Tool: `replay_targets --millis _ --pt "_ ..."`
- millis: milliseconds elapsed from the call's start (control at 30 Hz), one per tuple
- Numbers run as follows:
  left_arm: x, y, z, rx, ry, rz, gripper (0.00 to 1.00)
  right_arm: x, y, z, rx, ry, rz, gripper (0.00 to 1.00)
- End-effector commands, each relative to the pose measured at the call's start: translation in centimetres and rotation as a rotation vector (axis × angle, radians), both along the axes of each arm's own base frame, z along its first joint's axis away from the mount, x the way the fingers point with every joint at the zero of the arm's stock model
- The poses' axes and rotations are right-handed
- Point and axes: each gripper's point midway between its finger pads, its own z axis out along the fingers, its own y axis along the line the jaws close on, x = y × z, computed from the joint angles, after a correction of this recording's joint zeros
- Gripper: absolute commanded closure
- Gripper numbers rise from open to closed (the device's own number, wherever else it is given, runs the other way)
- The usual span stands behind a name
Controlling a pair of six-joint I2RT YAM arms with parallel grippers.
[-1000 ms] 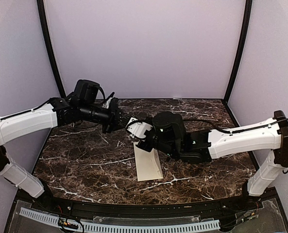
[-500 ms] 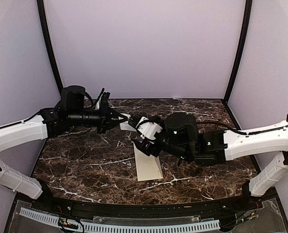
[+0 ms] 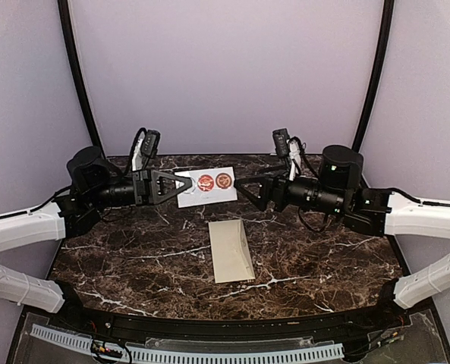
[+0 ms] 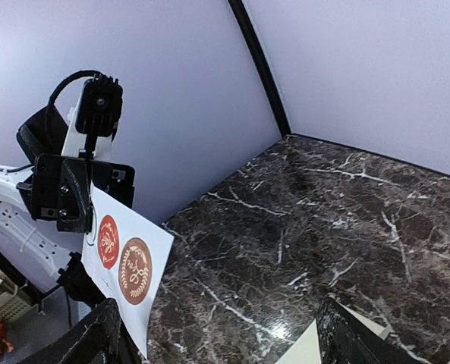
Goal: Place the letter into the envelope and seal it
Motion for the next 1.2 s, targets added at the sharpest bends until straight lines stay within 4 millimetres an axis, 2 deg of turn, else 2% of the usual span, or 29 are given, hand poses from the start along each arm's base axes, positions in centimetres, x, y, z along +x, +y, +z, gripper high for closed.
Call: replay_targets --millis 0,133,333,567,633,700,733,767,833,900,967,1167 --pt "-2.8 0.4 2.7 -0.083 -0.158 -0.116 1.0 -4.1 1.8 3.2 0.205 0.14 0.3 0.17" --pt "-3.2 0.3 2.8 -0.084 -0.16 -0.14 1.0 -5.6 2.9 3.4 0.224 0.16 0.433 0.28" --pt "-3.6 0.2 2.7 -0.083 -0.156 -0.161 1.0 -6.0 3.2 3.8 0.258 0.172 0.468 0.49" --pt "-3.8 -0.4 1.7 -0.05 -0.133 -0.198 1.0 -5.6 3.6 3.6 0.298 0.207 0.458 1.0" --pt "-3.8 -0.6 1.7 -0.048 -0.134 -0.197 0.98 -5.5 3.5 3.8 0.317 0.21 0.457 1.0" --pt "-3.7 -0.6 1.9 -0.056 -0.141 -0.186 0.83 -5.2 3.2 4.0 0.349 0.216 0.432 1.0" --pt "-3.7 -0.6 1.9 -0.058 -0.144 -0.18 0.64 -5.0 3.0 4.1 0.372 0.221 0.417 1.0" --pt "-3.7 -0.6 2.1 -0.065 -0.153 -0.168 0.49 -5.0 2.7 4.4 0.401 0.218 0.409 1.0" --pt "-3.7 -0.9 1.9 -0.067 -0.162 -0.148 0.33 -4.8 2.1 5.2 0.46 0.214 0.393 1.0" --pt "-3.8 -1.4 1.5 -0.061 -0.171 -0.132 0.26 -4.6 1.6 5.9 0.513 0.209 0.379 1.0" --pt "-4.0 -2.0 1.4 -0.064 -0.181 -0.114 0.23 -4.6 1.1 6.4 0.567 0.202 0.37 1.0" --pt "-3.0 -2.4 1.9 -0.121 -0.204 0.017 0.23 -4.6 0.6 7.4 0.636 0.193 0.353 1.0"
